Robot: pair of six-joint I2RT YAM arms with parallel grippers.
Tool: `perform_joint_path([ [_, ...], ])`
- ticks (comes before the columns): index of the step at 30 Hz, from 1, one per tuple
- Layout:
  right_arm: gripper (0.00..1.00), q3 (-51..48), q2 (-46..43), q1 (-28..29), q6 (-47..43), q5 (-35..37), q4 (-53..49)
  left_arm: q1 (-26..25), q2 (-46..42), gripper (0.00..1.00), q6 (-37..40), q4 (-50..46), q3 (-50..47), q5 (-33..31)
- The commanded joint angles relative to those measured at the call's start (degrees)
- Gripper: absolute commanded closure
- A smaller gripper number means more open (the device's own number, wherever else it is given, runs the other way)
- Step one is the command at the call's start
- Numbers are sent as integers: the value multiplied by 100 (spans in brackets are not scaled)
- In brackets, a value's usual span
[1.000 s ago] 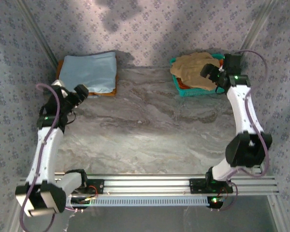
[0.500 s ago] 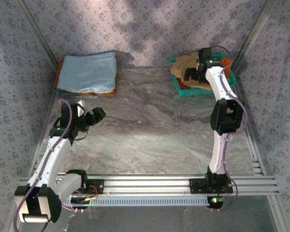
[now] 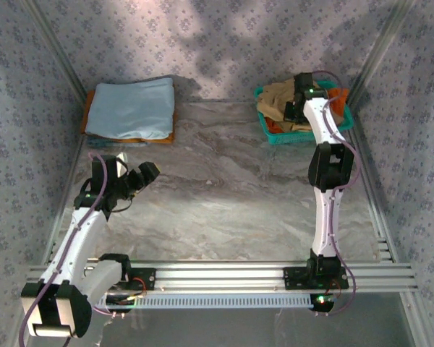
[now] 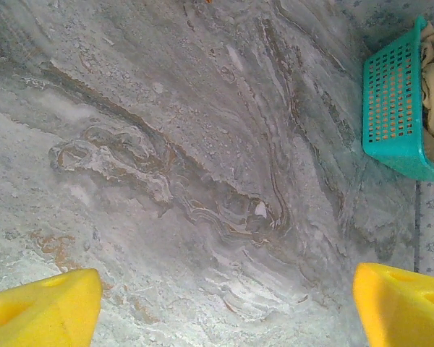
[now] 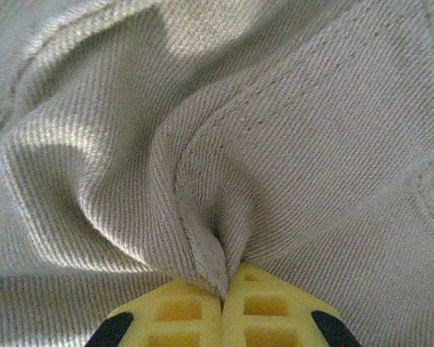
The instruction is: Fold and stack the trousers
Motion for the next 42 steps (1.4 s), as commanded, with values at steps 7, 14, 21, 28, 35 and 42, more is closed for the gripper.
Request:
perform_joint_path([
  [7, 100, 42, -1893, 450, 239, 812, 123, -54, 142, 14, -32, 105, 464, 260],
  [14, 100, -480, -3450, 1325, -59, 1523, 482, -65, -150, 14, 135, -187, 623, -19],
  [21, 100, -880, -4803, 3145, -619, 1955, 688, -62, -399, 15, 140, -206, 852, -484],
  [28, 53, -2511, -4876, 5271, 154, 751, 723, 0, -627, 8, -21, -442, 979, -907],
  [35, 14, -3614, -5154, 5661, 685, 361, 1062, 116, -1055, 0, -69, -881, 949, -1003],
  [42, 15, -5383, -6320, 3787, 1469, 741, 1063, -1668, -482, 2, 825, -1704, 1189, -2524],
])
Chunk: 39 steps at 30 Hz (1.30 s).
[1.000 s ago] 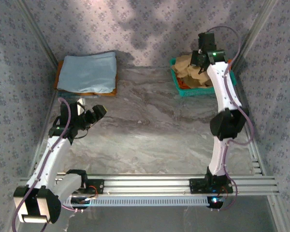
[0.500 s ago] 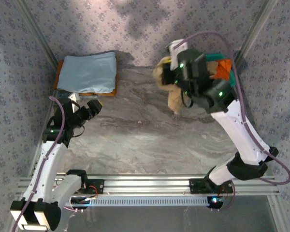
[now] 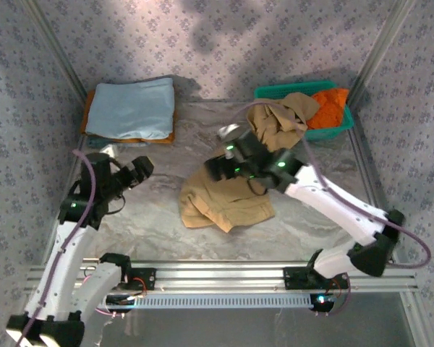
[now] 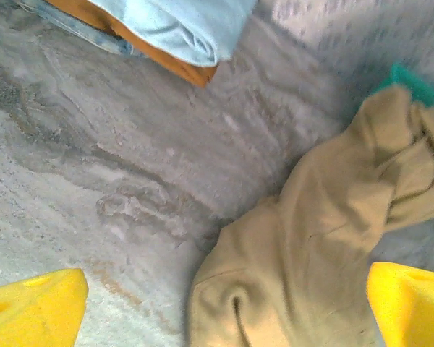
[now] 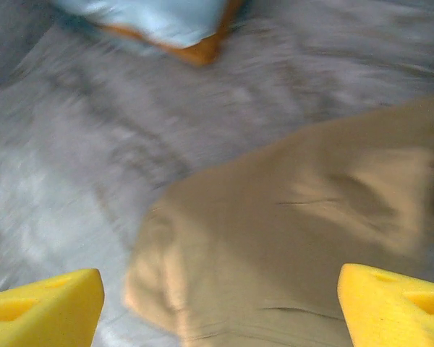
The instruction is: Fold and stack the trousers
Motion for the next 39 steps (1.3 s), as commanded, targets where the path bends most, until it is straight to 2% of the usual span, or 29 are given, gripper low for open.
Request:
perform_joint_path([
  [1, 15, -810, -655, -1127, 719, 124, 101, -1188, 412, 2, 380, -388, 84, -1090],
  [5, 15, -2117, -1190, -2688, 1195, -362, 458, -3284, 1661, 2, 533, 66, 343, -2282],
  [8, 14, -2674, -1348, -3657, 1240, -760, 566, -4205, 2845, 0, 1183, 586, 858, -2199],
  [10, 13, -2796, -1298, -4118, 1143, -905, 467, -4637, 3483, 0, 1660, 1082, 1081, -2162],
  [14, 11, -3182, -1404, -4851, 1145, -1210, 573, -5211, 4872, 1, 2320, 1385, 1920, -2300],
  [17, 13, -3337, -1515, -5282, 1027, -1387, 606, -5698, 6064, 0, 2595, 856, 2892, -3050],
  [19, 13, -3342, -1534, -5404, 936, -1407, 541, -5889, 6773, 0, 2615, 472, 3466, -3209],
  [22, 12, -3332, -1514, -5485, 808, -1476, 563, -5983, 7294, 0, 2554, 644, 3618, -3070],
  [26, 12, -3464, -1467, -5522, 745, -1693, 687, -5976, 7475, 3, 2540, 898, 3528, -3100],
  [28, 12, -3502, -1416, -5526, 689, -1810, 793, -5957, 7605, 12, 2561, 832, 3606, -3161],
  [30, 13, -3546, -1378, -5533, 675, -1950, 905, -5896, 7669, 30, 2548, 845, 3559, -3149],
  [32, 14, -3603, -1377, -5521, 722, -2111, 1015, -5782, 7572, 54, 2432, 979, 3371, -3099],
  [36, 18, -3644, -1401, -5357, 734, -2196, 1088, -5608, 7119, 94, 2339, 1174, 3026, -3095],
  [37, 19, -3663, -1404, -5227, 752, -2204, 1149, -5588, 6959, 100, 2352, 1178, 2969, -3152],
  [39, 19, -3649, -1347, -4944, 752, -2083, 1214, -5545, 6584, 100, 2343, 1153, 2901, -3224],
])
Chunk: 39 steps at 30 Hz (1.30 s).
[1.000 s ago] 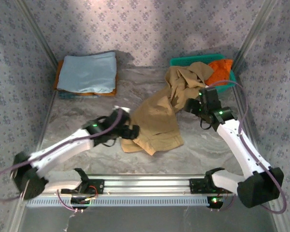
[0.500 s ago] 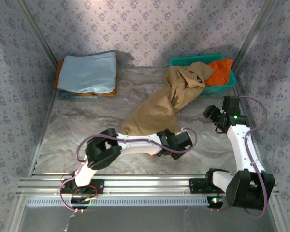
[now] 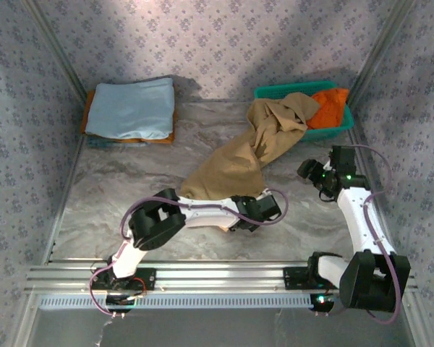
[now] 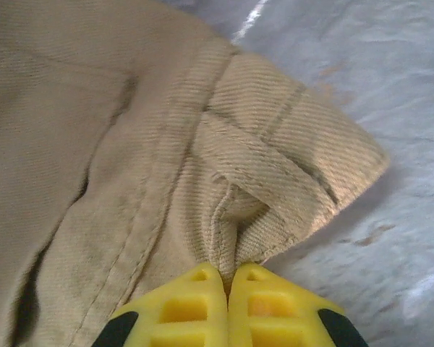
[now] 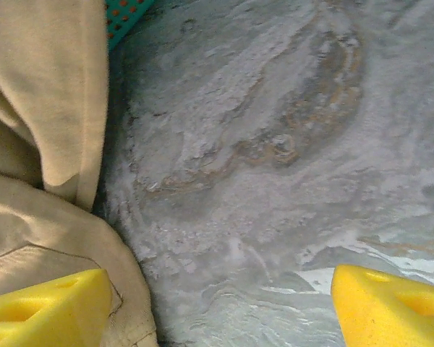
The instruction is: Fold and stack the trousers
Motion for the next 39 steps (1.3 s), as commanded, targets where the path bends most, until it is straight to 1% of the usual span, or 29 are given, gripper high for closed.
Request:
perform_joint_path([
  [1, 19, -9, 119, 427, -35, -14, 178, 146, -811, 100, -71, -104, -140, -325],
  [5, 18, 44, 535, 706, 155, -35, 539, 300, -2020, 100, -307, -242, -394, -741],
  [7, 16, 135, 807, 748, 259, -141, 789, 566, -2679, 100, -629, -468, -541, -1022],
  [9, 15, 369, 1152, 791, 287, -278, 959, 1033, -3393, 100, -895, -667, -779, -988],
  [12, 12, 718, 1756, 833, 407, -590, 1416, 2046, -4438, 100, -1152, -824, -1239, -711],
  [14, 11, 1020, 2253, 851, 475, -759, 1580, 2767, -5062, 100, -1288, -841, -1564, -404],
  [16, 11, 1257, 2643, 893, 576, -872, 1774, 3320, -5514, 100, -1371, -898, -1815, -219],
  [19, 11, 1590, 3158, 1049, 791, -1034, 1994, 4047, -5955, 100, -1513, -1011, -2159, 90],
  [22, 11, 2043, 3684, 1200, 856, -780, 1875, 4730, -6256, 100, -1661, -1052, -2462, 476],
  [24, 14, 2298, 4012, 1182, 1005, -746, 1910, 5055, -6417, 100, -1671, -1069, -2576, 579],
  [25, 17, 2375, 4163, 1174, 1061, -735, 1951, 5195, -6477, 100, -1655, -1076, -2604, 650],
  [26, 24, 2443, 4283, 1151, 1088, -764, 2000, 5323, -6528, 100, -1635, -1104, -2599, 720],
  [28, 44, 2548, 4383, 1132, 1061, -819, 2027, 5499, -6552, 100, -1590, -1183, -2566, 832],
  [31, 79, 2573, 4261, 1130, 981, -638, 1863, 5684, -6544, 100, -1501, -1277, -2478, 925],
  [33, 94, 2500, 4032, 1162, 900, -538, 1795, 5763, -6544, 100, -1467, -1319, -2415, 963],
  [34, 100, 2452, 3868, 1176, 874, -440, 1705, 5798, -6536, 100, -1445, -1325, -2371, 970],
  [39, 100, 2191, 2809, 1263, 743, 17, 1216, 5941, -6391, 100, -1276, -1466, -1976, 1056],
])
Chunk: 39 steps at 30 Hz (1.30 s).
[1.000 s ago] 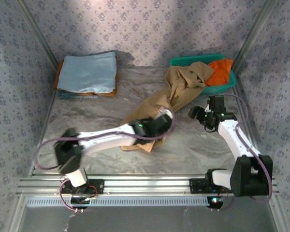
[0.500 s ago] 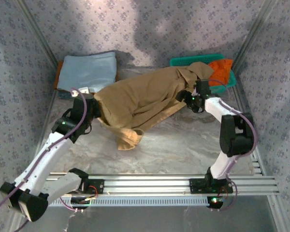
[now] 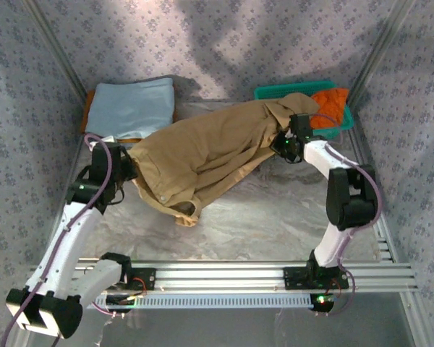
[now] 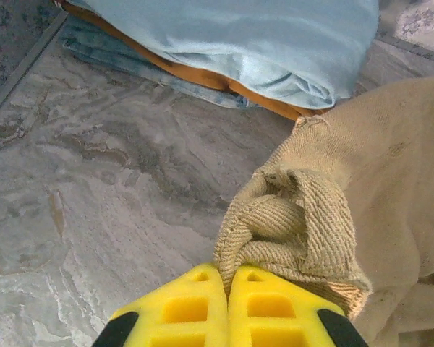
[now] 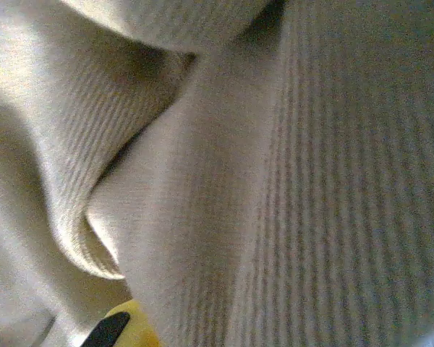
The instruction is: Fold and stack the trousers
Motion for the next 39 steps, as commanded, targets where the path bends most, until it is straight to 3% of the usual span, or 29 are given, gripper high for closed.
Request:
perform_joint_path([
  [1, 100, -48, -1053, 20, -163, 558, -512, 148, 22, 100, 200, -35, 588, 42],
  [11, 100, 87, -4026, 19, -392, 1826, -2264, 780, -60, 100, 291, -408, 1044, 502],
  [15, 100, -644, -5050, 735, -101, 2425, -2823, 1262, -89, 100, 103, -604, 1008, 753],
  [19, 99, -1372, -5820, 1821, 378, 3332, -3322, 1935, -29, 100, 4, -863, 1013, 1063],
  [21, 75, -1708, -5922, 2179, 563, 3627, -3500, 2203, -15, 100, -12, -896, 990, 1048],
  [23, 47, -2079, -5803, 2331, 679, 3422, -3442, 2390, 92, 100, -134, -853, 949, 1059],
  [25, 33, -2336, -5589, 2429, 803, 3213, -3341, 2462, 328, 100, -279, -753, 939, 1140],
  [29, 21, -2509, -5317, 2397, 773, 2990, -3022, 2458, 949, 100, -383, -531, 982, 1108],
  [34, 16, -2144, -4641, 1801, 185, 2575, -2258, 2458, 1387, 81, -295, -434, 1129, 1086],
  [36, 17, -1893, -3922, 1491, -58, 1939, -1911, 2458, 1392, 62, -342, -440, 1107, 1198],
  [37, 18, -1757, -3484, 1452, -149, 1793, -1719, 2461, 1347, 48, -388, -473, 1053, 1281],
  [39, 19, -1527, -2718, 1444, -168, 1648, -1433, 2450, 1173, 36, -462, -417, 816, 1480],
])
